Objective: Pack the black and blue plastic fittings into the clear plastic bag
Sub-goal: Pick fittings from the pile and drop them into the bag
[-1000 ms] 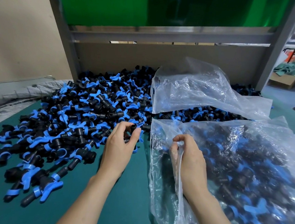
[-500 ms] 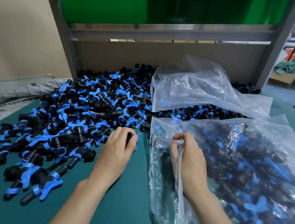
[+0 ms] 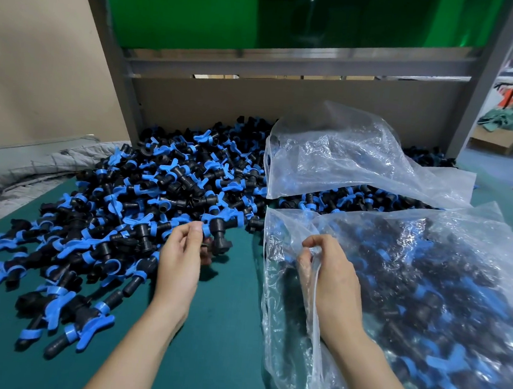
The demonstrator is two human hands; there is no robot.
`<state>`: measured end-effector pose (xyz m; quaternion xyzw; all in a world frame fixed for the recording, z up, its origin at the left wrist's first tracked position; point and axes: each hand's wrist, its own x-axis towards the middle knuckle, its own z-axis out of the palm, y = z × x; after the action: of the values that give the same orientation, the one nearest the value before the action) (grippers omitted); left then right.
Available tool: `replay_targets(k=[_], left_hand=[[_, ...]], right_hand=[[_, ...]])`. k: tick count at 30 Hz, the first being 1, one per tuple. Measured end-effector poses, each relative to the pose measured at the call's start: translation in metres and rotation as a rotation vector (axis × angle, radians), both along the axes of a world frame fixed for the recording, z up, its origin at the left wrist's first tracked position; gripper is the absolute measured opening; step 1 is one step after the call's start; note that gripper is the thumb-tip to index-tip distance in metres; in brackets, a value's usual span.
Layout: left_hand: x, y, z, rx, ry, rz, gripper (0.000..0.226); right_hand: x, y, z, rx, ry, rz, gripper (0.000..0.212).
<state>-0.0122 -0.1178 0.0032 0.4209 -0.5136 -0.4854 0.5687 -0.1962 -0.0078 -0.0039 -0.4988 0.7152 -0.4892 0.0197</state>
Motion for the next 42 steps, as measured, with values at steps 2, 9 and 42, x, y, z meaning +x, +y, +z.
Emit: replay_targets(k=[2, 9, 42], left_hand=[[-0.002, -0.002, 0.003, 0.234, 0.379, -0.116, 0.019], [-0.004, -0.001, 0.006, 0.609, 0.775, -0.312, 0.024], [-0.023, 0.036, 0.014, -0.129, -0.110, -0.193, 0.015]], right_hand=[[0.000, 0.001, -0.001, -0.004, 0.004, 0.000, 0.005], [-0.001, 0.000, -0.001, 0.006, 0.009, 0.002, 0.004], [0.008, 0.004, 0.033, -0.168, 0.006, -0.015, 0.009]])
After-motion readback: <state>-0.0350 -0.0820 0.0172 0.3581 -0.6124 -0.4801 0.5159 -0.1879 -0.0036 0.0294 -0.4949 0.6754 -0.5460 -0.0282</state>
